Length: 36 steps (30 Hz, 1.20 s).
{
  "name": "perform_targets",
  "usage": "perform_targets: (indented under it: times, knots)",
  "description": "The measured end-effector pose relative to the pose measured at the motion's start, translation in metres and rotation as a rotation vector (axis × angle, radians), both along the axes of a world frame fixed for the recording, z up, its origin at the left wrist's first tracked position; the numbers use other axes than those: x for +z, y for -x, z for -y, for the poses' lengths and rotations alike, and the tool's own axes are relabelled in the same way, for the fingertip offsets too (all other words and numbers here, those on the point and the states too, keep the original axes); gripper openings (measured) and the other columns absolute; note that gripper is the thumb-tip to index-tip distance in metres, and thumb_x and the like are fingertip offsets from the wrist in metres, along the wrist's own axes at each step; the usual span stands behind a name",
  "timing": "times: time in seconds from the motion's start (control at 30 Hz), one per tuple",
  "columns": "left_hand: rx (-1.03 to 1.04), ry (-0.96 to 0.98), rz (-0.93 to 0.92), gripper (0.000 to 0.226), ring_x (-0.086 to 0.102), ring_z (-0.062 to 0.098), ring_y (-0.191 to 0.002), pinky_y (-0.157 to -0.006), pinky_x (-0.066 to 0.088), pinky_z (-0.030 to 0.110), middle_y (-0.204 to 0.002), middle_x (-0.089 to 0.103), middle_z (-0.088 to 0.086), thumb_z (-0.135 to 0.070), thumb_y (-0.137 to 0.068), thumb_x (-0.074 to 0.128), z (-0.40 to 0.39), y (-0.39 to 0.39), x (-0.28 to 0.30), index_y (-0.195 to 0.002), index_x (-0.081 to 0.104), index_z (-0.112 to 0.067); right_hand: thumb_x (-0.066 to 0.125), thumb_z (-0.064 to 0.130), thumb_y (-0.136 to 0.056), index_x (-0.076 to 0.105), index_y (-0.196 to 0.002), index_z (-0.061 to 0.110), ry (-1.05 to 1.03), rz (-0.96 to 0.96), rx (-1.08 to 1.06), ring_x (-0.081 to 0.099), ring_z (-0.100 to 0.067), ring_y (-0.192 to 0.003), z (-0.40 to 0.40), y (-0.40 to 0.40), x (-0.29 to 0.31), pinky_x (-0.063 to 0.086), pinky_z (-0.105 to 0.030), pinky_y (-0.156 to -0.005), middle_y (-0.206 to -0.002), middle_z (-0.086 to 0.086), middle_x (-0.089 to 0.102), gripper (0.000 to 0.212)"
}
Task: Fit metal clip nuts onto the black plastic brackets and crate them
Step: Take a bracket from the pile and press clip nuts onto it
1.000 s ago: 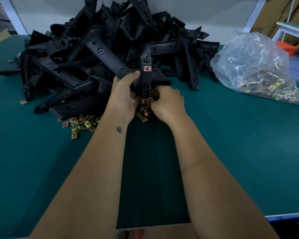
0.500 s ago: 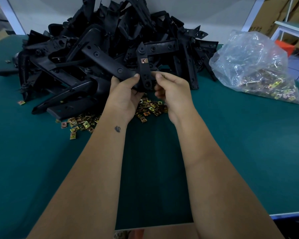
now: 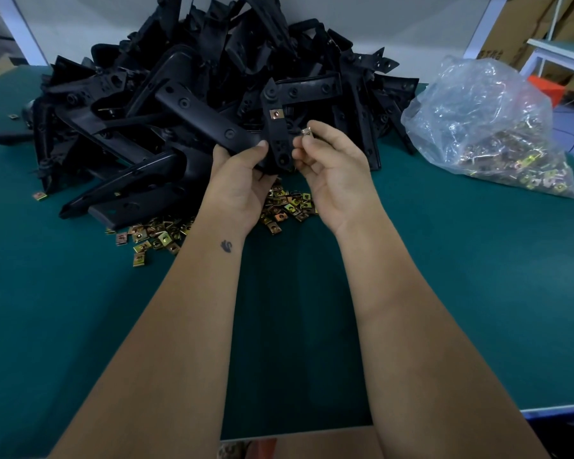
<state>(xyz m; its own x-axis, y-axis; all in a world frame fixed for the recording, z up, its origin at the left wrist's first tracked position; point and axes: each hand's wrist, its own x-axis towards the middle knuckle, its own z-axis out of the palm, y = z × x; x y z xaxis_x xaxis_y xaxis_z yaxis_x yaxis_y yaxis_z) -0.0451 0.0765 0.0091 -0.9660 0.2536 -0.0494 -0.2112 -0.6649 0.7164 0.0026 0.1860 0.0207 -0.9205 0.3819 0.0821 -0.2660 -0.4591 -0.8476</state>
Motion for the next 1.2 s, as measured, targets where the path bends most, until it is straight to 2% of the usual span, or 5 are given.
perform_targets:
  times: [0.17, 0.5, 0.73, 0.97, 1.2]
  knots:
    - [-0.009, -0.068, 0.008, 0.028, 0.064, 0.028, -0.109, -0.089, 0.057, 0.037, -0.126, 0.062, 0.019, 0.006, -0.096, 0.052, 0.0014, 0.0011, 0.0013, -0.120, 0.047, -0.010, 0.064, -0.003, -0.089, 0.070, -0.095, 0.007, -0.061, 0.006, -0.030, 0.066, -0.011, -0.070, -0.0014, -0.0012, -0.0020, 0.054, -0.021, -0.070, -0.078, -0.004, 0.073, 0.013]
    - [-0.036, -0.088, -0.043, 0.032, 0.065, 0.029, -0.105, -0.094, 0.055, 0.040, -0.111, 0.066, 0.015, 0.007, -0.091, 0.058, 0.0021, -0.0011, 0.0010, -0.115, 0.045, -0.011, 0.063, -0.001, -0.091, 0.071, -0.093, 0.006, -0.111, 0.073, -0.040, 0.063, -0.011, -0.064, 0.0010, -0.0017, -0.0009, 0.055, -0.025, -0.069, -0.076, -0.003, 0.072, 0.011]
    - [-0.060, -0.078, -0.091, 0.031, 0.068, 0.023, -0.096, -0.082, 0.057, 0.034, -0.103, 0.068, 0.010, 0.010, -0.090, 0.054, 0.0011, -0.0021, 0.0001, -0.107, 0.047, -0.014, 0.065, 0.000, -0.090, 0.073, -0.090, 0.009, -0.156, 0.071, -0.094, 0.064, -0.016, -0.074, -0.0001, -0.0023, -0.0025, 0.056, -0.027, -0.075, -0.081, -0.006, 0.071, 0.012]
    - [-0.059, -0.059, -0.119, 0.038, 0.065, 0.025, -0.102, -0.097, 0.053, 0.041, -0.106, 0.066, 0.012, 0.010, -0.090, 0.054, 0.0023, -0.0027, -0.0007, -0.118, 0.042, -0.012, 0.068, 0.002, -0.089, 0.074, -0.085, 0.015, -0.232, 0.089, -0.085, 0.064, -0.018, -0.081, 0.0034, -0.0019, -0.0026, 0.054, -0.027, -0.075, -0.086, -0.005, 0.071, 0.015]
    - [-0.074, -0.020, -0.164, 0.045, 0.063, 0.030, -0.114, -0.103, 0.050, 0.044, -0.123, 0.063, 0.017, 0.010, -0.092, 0.055, 0.0004, -0.0045, -0.0016, -0.129, 0.041, -0.011, 0.065, -0.001, -0.089, 0.071, -0.090, 0.013, -0.118, 0.070, -0.102, 0.064, -0.011, -0.076, 0.0063, -0.0019, -0.0010, 0.054, -0.024, -0.075, -0.086, -0.004, 0.070, 0.016]
